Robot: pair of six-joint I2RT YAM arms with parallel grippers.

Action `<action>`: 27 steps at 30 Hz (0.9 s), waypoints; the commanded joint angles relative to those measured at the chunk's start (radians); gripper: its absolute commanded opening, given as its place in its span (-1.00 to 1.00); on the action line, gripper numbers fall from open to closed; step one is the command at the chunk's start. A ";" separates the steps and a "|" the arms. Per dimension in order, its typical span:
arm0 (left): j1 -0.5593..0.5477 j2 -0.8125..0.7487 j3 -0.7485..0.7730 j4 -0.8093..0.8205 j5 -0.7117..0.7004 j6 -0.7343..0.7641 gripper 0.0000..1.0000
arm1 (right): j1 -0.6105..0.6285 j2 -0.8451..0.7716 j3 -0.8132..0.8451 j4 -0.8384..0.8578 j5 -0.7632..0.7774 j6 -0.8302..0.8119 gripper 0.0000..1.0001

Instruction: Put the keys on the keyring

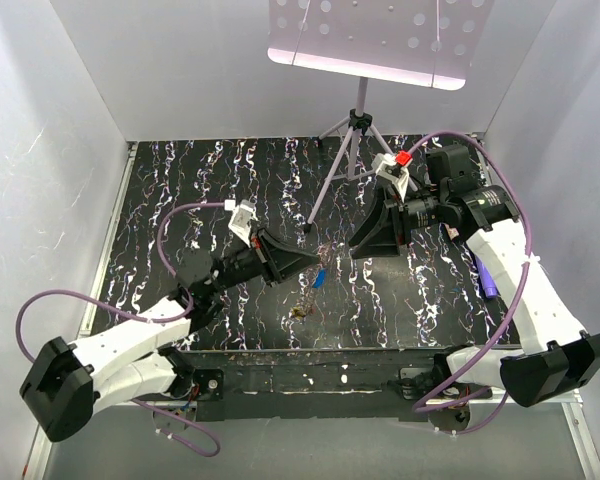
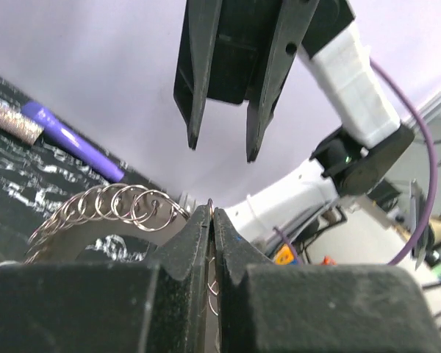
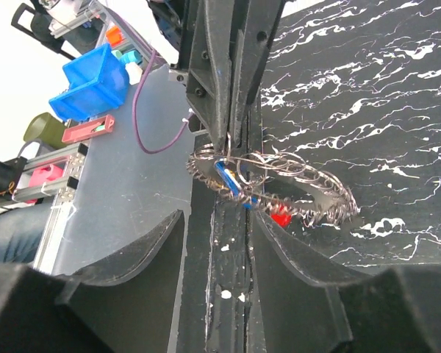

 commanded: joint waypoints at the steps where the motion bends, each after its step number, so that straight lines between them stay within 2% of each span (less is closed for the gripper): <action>1: -0.052 0.032 -0.052 0.512 -0.299 -0.099 -1.00 | -0.004 -0.015 0.030 -0.041 -0.038 -0.038 0.01; 6: -0.059 0.066 -0.027 0.519 -0.288 -0.111 -1.00 | -0.006 -0.024 0.016 -0.028 -0.038 -0.030 0.02; 10: -0.057 0.045 -0.026 0.436 -0.279 -0.092 -1.00 | -0.016 -0.035 0.003 -0.014 -0.030 -0.024 0.03; 12: -0.030 0.005 -0.007 0.254 -0.269 -0.082 -1.00 | -0.042 -0.039 0.003 -0.011 -0.002 -0.024 0.04; 14: 0.045 -0.052 0.058 -0.082 -0.238 -0.021 -1.00 | -0.085 -0.053 -0.020 0.008 0.056 -0.024 0.05; 15: 0.088 -0.078 0.101 -0.364 -0.245 0.025 -1.00 | -0.113 -0.062 -0.042 0.023 0.097 -0.018 0.06; 17: 0.189 -0.100 0.184 -0.620 -0.210 0.123 -1.00 | -0.159 -0.097 -0.092 0.057 0.146 -0.010 0.08; 20: 0.357 -0.063 0.310 -0.861 -0.117 0.255 -1.00 | -0.241 -0.146 -0.178 0.126 0.137 0.023 0.09; 23: 0.481 0.058 0.434 -1.065 -0.086 0.422 -1.00 | -0.306 -0.189 -0.252 0.186 0.119 0.054 0.10; 25: 0.536 0.156 0.517 -1.167 -0.103 0.529 -1.00 | -0.340 -0.211 -0.286 0.212 0.122 0.066 0.10; 27: 0.561 0.239 0.595 -1.230 -0.208 0.608 -1.00 | -0.355 -0.235 -0.319 0.238 0.122 0.079 0.10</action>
